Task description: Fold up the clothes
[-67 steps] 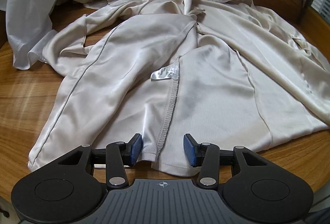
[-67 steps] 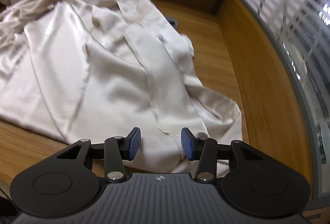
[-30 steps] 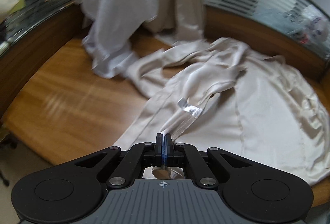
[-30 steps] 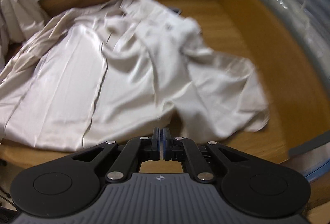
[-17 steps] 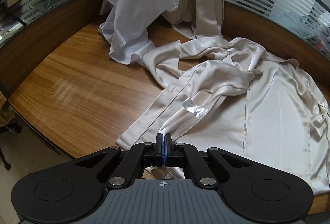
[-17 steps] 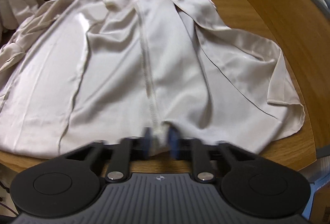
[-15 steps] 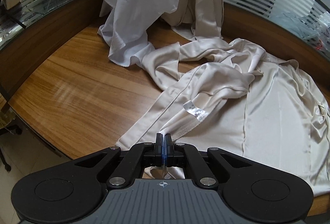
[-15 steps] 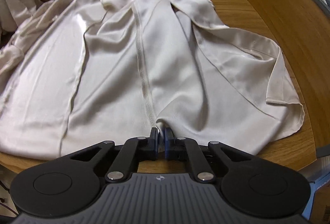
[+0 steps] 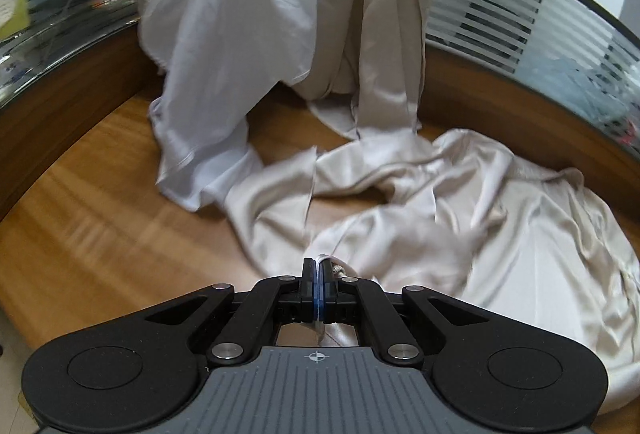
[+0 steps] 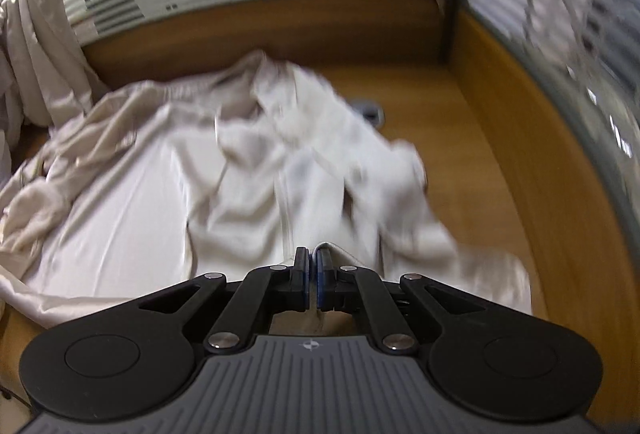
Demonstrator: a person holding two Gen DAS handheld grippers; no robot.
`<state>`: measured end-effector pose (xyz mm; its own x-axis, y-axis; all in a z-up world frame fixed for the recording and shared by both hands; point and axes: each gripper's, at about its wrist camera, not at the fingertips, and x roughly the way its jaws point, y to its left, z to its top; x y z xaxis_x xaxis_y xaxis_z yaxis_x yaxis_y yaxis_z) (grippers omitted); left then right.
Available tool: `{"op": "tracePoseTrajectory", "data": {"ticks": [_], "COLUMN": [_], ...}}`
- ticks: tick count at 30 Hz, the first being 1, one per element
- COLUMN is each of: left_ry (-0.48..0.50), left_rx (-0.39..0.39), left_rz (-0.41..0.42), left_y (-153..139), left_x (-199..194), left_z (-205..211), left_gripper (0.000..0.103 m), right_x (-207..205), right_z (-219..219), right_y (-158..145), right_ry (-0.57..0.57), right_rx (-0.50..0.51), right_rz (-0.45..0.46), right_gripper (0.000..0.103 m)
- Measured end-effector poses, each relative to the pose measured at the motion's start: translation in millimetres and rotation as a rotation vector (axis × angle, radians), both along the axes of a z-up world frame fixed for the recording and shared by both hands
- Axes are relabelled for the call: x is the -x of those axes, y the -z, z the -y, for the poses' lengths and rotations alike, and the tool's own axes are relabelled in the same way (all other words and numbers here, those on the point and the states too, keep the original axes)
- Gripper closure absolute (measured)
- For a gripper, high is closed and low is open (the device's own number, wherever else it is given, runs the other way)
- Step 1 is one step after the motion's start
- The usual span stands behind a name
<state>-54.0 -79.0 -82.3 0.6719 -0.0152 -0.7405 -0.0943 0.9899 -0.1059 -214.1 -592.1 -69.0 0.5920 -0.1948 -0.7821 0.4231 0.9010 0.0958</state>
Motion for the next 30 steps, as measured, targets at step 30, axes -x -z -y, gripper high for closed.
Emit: {"op": "tracePoseTrajectory", "data": {"ticks": [30], "left_ry": [0.681], "left_rx": [-0.218], "left_rz": [-0.106], "left_y": [48], "left_x": [-18], "left_z": [118], "left_gripper": [0.062], "right_x": [-76], "right_z": [4], "right_y": [34], "right_ry": [-0.358], "right_rx": [-0.053], "right_rz": [-0.138], "right_gripper": [0.062]}}
